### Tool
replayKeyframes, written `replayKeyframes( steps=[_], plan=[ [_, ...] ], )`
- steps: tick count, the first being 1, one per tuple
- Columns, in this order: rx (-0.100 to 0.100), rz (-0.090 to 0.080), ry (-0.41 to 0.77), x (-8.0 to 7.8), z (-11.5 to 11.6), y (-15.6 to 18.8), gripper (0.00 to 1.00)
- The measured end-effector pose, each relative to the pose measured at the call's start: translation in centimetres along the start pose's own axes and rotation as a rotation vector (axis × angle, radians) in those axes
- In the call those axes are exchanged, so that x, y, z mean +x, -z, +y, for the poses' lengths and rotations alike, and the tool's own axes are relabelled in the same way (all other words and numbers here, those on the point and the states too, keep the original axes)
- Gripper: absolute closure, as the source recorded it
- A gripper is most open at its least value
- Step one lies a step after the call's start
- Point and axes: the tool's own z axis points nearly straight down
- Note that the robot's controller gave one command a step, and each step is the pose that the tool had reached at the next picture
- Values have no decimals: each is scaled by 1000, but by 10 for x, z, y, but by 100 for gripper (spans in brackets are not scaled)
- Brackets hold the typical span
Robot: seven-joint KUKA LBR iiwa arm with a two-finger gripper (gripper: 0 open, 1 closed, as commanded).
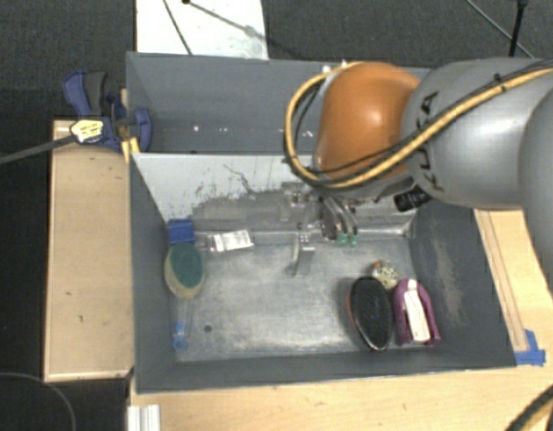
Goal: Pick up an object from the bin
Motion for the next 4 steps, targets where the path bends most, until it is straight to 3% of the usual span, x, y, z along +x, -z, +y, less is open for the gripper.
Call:
replayKeyframes(
  steps=[1,2,3,4],
  plan=[
    [2,6,45,35,-35,-29,0],
    [2,-2,590,8,-52,-35,0],
    [0,5,833,51,-43,-17,0],
    [0,4,1040,70,-53,-37,0]
  ],
)
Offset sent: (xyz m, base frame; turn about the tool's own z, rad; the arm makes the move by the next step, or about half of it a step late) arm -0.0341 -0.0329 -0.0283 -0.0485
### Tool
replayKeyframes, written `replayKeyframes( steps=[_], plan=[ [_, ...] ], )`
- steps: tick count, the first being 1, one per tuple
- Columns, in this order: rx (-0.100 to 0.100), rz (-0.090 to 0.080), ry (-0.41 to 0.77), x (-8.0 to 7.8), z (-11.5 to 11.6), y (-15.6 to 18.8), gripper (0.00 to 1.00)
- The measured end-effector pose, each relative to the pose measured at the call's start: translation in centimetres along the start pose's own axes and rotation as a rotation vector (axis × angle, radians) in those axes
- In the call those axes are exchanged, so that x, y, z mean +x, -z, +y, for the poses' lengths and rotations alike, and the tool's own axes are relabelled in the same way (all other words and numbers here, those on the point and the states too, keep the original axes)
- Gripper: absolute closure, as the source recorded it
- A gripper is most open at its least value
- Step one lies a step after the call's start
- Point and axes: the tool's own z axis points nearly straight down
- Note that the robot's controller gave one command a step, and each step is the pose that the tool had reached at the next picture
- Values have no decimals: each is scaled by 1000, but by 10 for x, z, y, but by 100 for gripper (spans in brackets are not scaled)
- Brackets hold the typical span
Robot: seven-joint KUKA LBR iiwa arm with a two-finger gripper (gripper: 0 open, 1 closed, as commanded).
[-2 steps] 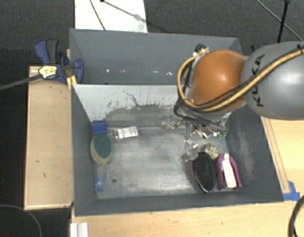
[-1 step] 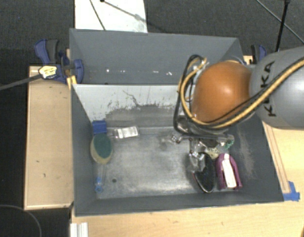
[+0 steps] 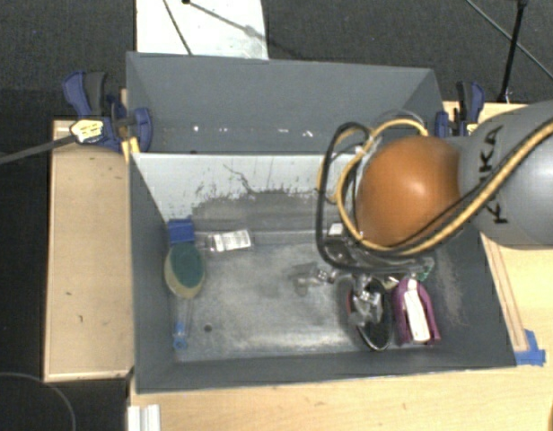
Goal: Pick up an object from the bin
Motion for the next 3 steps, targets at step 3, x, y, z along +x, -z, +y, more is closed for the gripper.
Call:
replayKeyframes(
  steps=[3],
  plan=[
    [-4,2,435,5,35,-33,0]
  ],
)
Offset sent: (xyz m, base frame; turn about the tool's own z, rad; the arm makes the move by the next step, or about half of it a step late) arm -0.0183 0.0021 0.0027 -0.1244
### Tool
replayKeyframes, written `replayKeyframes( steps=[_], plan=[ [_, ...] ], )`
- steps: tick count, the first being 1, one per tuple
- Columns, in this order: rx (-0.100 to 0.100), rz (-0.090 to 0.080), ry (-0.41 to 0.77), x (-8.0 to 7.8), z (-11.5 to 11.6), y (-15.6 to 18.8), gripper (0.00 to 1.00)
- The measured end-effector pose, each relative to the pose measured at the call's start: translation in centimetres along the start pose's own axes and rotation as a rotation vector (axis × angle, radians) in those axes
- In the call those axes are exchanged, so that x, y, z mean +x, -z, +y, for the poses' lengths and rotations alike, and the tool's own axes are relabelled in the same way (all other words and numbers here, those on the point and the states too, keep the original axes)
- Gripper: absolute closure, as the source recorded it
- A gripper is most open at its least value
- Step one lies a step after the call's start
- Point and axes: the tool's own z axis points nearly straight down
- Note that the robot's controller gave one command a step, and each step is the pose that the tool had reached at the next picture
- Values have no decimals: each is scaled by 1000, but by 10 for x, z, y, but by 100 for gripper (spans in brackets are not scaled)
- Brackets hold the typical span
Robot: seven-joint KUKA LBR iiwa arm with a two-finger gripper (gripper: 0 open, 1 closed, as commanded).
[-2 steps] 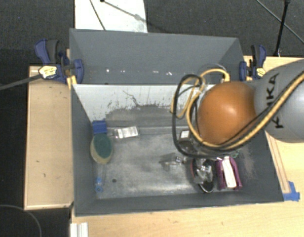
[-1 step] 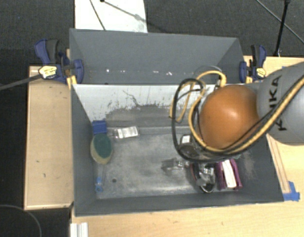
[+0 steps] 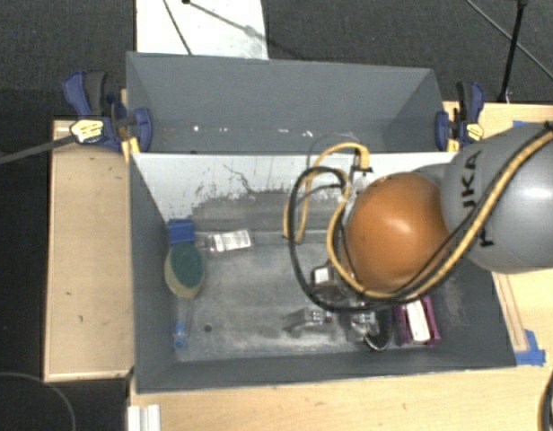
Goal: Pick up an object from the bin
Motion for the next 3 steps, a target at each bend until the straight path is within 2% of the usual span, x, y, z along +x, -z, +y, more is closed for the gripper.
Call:
replayKeyframes(
  steps=[1,2,3],
  plan=[
    [8,-7,-181,-72,-72,-23,0],
    [8,-10,-148,-142,-52,15,0],
    [9,-8,32,-168,-16,46,0]
  ],
)
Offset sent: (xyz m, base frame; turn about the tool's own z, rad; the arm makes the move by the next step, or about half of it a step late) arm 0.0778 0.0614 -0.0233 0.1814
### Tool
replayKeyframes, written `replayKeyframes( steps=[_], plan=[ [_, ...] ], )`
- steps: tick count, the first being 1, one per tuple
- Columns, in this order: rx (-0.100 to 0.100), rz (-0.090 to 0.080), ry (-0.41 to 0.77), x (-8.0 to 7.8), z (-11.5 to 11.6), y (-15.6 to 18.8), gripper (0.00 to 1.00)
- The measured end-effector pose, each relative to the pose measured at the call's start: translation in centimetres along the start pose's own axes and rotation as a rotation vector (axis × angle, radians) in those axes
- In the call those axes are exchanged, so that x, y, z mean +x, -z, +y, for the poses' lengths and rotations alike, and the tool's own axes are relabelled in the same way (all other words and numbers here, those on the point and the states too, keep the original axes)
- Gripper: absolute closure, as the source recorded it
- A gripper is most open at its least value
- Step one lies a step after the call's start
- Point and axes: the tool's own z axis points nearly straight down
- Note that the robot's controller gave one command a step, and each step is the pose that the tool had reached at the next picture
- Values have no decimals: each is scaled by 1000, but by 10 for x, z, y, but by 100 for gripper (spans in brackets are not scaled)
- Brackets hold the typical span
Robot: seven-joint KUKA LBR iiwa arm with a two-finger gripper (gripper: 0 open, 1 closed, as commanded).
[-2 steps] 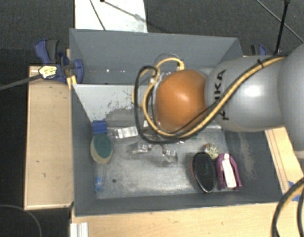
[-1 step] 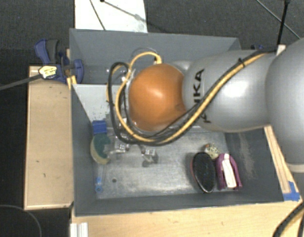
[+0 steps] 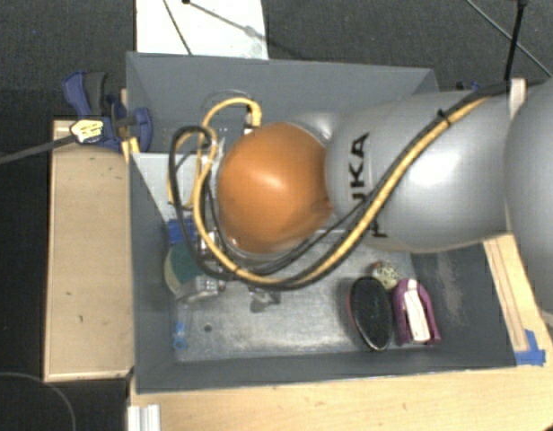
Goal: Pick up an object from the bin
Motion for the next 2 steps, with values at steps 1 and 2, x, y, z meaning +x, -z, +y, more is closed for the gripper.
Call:
replayKeyframes(
  steps=[1,2],
  plan=[
    [-1,2,210,-16,-51,2,0],
    [-5,3,204,-16,-51,2,100]
  ],
)
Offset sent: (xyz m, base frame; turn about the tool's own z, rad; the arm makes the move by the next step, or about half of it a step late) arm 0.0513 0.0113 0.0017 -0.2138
